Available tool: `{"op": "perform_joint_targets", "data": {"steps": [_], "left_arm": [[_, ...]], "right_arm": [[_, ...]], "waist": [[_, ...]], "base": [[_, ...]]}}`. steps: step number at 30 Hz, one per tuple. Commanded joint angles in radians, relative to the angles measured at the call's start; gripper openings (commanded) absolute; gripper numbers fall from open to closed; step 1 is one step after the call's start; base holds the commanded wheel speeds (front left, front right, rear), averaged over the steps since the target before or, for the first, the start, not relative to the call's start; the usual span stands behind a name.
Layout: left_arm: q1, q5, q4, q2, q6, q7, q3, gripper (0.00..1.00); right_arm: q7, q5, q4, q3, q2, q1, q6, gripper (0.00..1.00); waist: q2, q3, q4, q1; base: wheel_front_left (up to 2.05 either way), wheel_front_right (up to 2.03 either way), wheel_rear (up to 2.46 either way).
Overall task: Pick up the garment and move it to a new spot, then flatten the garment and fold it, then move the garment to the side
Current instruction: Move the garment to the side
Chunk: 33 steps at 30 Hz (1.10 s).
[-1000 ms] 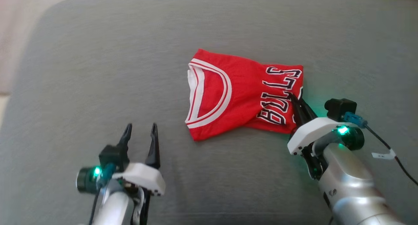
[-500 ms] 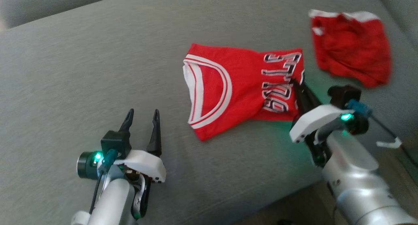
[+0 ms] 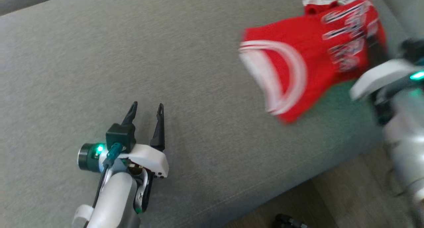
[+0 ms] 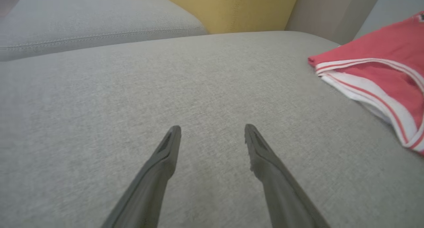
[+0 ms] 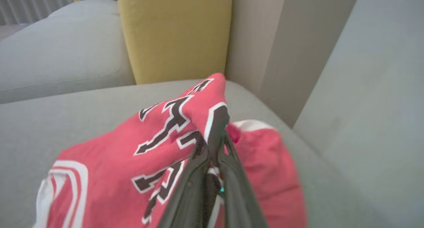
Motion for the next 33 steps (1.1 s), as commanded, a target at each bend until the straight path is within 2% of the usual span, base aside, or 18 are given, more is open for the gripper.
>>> {"op": "perform_joint_targets", "data": {"steps": [1,5,12,13,14,15,20,23,33], "left_arm": [[-0.017,0.008,-0.025,0.007,-0.001,-0.012,0.030,1.00],[-0.009,0.020,-0.023,0.007,-0.006,-0.012,0.047,1.00],[-0.001,0.022,-0.030,0.007,-0.013,-0.012,0.055,1.00],[0.000,0.020,-0.031,0.007,-0.013,-0.012,0.053,1.00],[0.000,0.017,-0.031,0.007,-0.013,-0.012,0.052,1.00],[0.000,0.015,-0.032,0.007,-0.012,-0.012,0.052,1.00],[0.001,0.005,-0.040,0.007,-0.003,-0.012,0.056,1.00],[0.004,0.005,-0.048,0.007,0.009,-0.012,0.071,1.00],[0.018,0.011,-0.058,0.007,0.049,-0.012,0.154,1.00]], "right_arm": [[-0.003,-0.013,-0.016,-0.004,-0.031,-0.038,-0.001,0.00],[0.001,-0.085,0.042,-0.062,-0.101,-0.110,-0.001,0.00],[0.001,-0.215,0.114,-0.163,-0.166,-0.186,-0.001,0.00],[0.001,-0.234,0.121,-0.179,-0.172,-0.189,-0.001,0.31],[0.001,-0.256,0.127,-0.196,-0.178,-0.190,-0.001,0.92],[0.001,-0.274,0.132,-0.214,-0.178,-0.189,-0.001,1.00],[-0.010,-0.356,0.088,-0.300,-0.153,-0.166,-0.001,1.00],[-0.015,-0.379,0.013,-0.335,-0.106,-0.139,-0.001,1.00],[-0.017,-0.314,-0.299,-0.298,0.086,0.034,-0.001,1.00]], "waist": [[0.0000,0.007,0.025,-0.0001],[0.0000,0.021,0.064,-0.0001],[0.0000,0.033,0.112,-0.0001],[0.0000,0.032,0.116,-0.0001],[0.0000,0.030,0.120,-0.0001],[0.0000,0.028,0.124,-0.0001],[0.0000,0.009,0.134,-0.0001],[0.0000,-0.005,0.146,-0.0001],[0.0000,-0.062,0.239,-0.0001]], "base": [[0.00,0.00,0.00],[0.00,0.00,0.00],[0.00,0.00,0.00],[0.00,0.00,0.00],[0.00,0.00,0.00],[0.00,0.00,0.00],[0.00,0.00,0.00],[0.00,0.00,0.00],[0.00,0.00,0.00]]}}
